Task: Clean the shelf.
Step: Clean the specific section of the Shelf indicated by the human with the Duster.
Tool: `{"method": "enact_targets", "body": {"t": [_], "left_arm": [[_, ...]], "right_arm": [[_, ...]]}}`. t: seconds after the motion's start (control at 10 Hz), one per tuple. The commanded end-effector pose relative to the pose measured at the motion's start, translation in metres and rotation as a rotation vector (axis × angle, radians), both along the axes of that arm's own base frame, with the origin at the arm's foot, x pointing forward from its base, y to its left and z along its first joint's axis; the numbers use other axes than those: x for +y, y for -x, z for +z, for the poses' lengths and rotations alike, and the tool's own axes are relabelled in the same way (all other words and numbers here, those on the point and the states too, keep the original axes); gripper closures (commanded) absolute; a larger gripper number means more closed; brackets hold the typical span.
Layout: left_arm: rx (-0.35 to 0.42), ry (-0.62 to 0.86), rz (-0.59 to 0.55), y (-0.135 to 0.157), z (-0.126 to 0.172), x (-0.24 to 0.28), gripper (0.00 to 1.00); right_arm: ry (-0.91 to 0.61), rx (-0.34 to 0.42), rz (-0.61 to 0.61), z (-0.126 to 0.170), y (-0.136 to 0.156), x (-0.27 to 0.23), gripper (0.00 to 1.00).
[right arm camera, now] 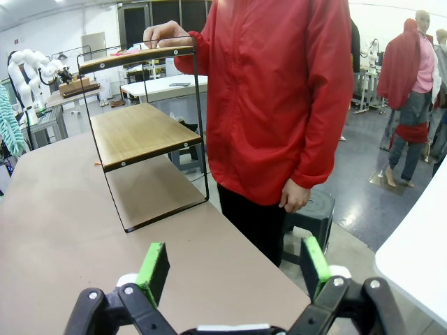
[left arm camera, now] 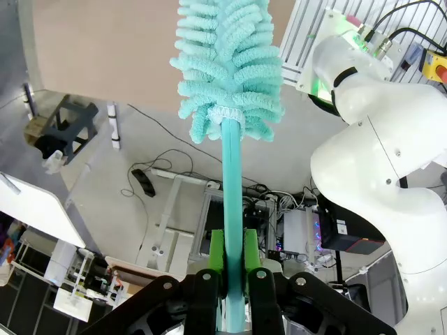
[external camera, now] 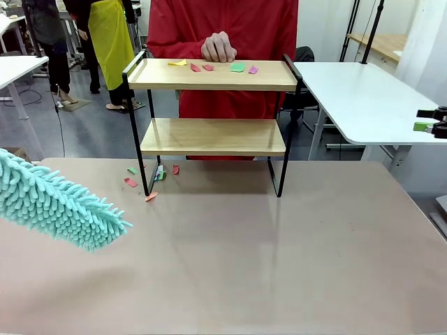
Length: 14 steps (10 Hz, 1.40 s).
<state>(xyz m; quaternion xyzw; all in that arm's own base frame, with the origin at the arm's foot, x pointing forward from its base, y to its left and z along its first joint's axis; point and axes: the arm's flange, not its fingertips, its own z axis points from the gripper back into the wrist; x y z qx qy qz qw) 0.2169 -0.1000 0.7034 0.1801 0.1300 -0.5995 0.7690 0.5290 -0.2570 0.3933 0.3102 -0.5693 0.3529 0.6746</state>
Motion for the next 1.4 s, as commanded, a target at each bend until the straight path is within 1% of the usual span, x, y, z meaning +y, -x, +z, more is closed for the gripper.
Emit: {"method": "enact_targets", "body": {"t": [0.0, 1.0, 1.1, 1.2, 1.3], "left_arm": [[-0.012, -0.003, 0.007, 0.002, -0.002, 0.003, 0.87], [-0.012, -0.003, 0.007, 0.002, -0.002, 0.003, 0.87], [0.000, 0.000, 0.000, 0.000, 0.000, 0.000, 0.87], [-0.003, 0.071, -0.025, -0.004, 0.000, 0.001, 0.87], [0.000, 0.110, -0.029, -0.011, -0.001, 0.005, 0.87]], "right_arm": [[0.011, 0.012, -0.010, 0.007, -0.001, 0.004, 0.00], [0.011, 0.012, -0.010, 0.007, -0.001, 0.004, 0.00], [0.011, 0.012, -0.010, 0.007, -0.001, 0.004, 0.00], [0.011, 0.012, -0.010, 0.007, -0.001, 0.004, 0.00], [0.011, 0.012, -0.010, 0.007, -0.001, 0.004, 0.00]]}}
